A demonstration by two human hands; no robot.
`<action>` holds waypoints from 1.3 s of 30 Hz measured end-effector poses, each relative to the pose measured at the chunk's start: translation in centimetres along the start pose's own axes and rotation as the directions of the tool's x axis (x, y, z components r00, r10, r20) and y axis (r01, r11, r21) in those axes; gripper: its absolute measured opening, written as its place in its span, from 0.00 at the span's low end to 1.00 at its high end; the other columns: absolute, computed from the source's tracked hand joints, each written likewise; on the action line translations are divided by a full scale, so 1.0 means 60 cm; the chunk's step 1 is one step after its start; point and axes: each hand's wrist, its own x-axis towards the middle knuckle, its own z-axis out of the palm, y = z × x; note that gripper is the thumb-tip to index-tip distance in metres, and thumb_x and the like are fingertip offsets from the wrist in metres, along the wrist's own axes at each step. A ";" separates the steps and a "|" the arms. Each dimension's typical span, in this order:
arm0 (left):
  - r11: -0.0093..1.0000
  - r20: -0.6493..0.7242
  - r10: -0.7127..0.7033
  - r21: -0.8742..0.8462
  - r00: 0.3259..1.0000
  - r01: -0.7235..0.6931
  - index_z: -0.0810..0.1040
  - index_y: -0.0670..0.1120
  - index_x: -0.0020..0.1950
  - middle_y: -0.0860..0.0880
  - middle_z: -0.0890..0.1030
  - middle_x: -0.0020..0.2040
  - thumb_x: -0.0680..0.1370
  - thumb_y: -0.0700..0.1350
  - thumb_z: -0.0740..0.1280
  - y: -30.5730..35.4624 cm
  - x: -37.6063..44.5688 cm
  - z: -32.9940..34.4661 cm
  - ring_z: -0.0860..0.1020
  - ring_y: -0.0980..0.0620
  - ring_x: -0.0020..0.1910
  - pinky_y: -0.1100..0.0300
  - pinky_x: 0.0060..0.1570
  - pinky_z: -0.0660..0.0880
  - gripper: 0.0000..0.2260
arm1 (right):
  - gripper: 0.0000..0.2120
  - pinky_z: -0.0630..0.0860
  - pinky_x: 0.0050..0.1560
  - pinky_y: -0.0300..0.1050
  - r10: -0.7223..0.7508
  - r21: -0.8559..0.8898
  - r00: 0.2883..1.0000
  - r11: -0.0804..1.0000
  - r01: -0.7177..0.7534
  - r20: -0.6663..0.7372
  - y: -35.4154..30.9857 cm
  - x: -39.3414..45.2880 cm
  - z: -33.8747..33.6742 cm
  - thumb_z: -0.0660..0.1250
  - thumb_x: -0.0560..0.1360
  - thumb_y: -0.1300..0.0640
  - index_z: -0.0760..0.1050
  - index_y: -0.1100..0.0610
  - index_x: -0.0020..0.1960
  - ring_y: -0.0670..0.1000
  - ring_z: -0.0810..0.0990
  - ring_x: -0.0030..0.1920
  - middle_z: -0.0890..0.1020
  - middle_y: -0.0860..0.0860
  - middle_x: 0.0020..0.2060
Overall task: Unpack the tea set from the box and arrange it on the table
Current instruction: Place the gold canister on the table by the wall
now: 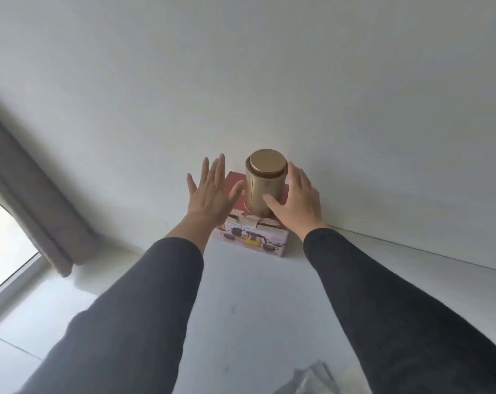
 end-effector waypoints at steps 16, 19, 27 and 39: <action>0.932 0.102 0.313 -0.223 0.944 -0.285 0.60 0.45 0.69 0.47 0.72 0.66 0.72 0.72 0.40 0.005 0.059 0.081 0.66 0.45 0.71 0.38 0.71 0.52 0.39 | 0.41 0.76 0.54 0.47 0.270 0.325 0.962 0.908 -0.265 0.030 0.011 0.031 0.051 0.78 0.61 0.45 0.61 0.51 0.66 0.53 0.78 0.57 0.77 0.50 0.58; 0.924 0.128 0.337 -0.236 0.933 -0.302 0.62 0.44 0.67 0.47 0.72 0.65 0.72 0.70 0.43 0.046 0.051 0.075 0.66 0.45 0.71 0.38 0.72 0.50 0.36 | 0.40 0.76 0.53 0.45 0.285 0.328 0.959 0.905 -0.272 0.008 0.030 0.014 0.017 0.78 0.61 0.46 0.61 0.52 0.66 0.53 0.78 0.57 0.78 0.49 0.58; 0.880 0.132 0.461 -0.195 0.878 -0.433 0.62 0.42 0.66 0.44 0.71 0.66 0.73 0.68 0.41 0.229 0.013 0.129 0.66 0.45 0.70 0.41 0.68 0.57 0.36 | 0.40 0.77 0.55 0.48 0.370 0.333 0.929 0.879 -0.341 -0.028 0.168 -0.065 -0.109 0.77 0.59 0.43 0.60 0.48 0.64 0.52 0.78 0.56 0.78 0.45 0.56; 0.849 0.305 0.527 -0.230 0.793 -0.475 0.58 0.43 0.72 0.49 0.66 0.71 0.79 0.62 0.49 0.621 -0.104 0.341 0.64 0.48 0.72 0.44 0.72 0.52 0.29 | 0.39 0.76 0.57 0.50 0.487 0.276 0.873 0.844 -0.461 -0.031 0.538 -0.236 -0.309 0.77 0.58 0.43 0.61 0.48 0.63 0.53 0.77 0.57 0.77 0.45 0.57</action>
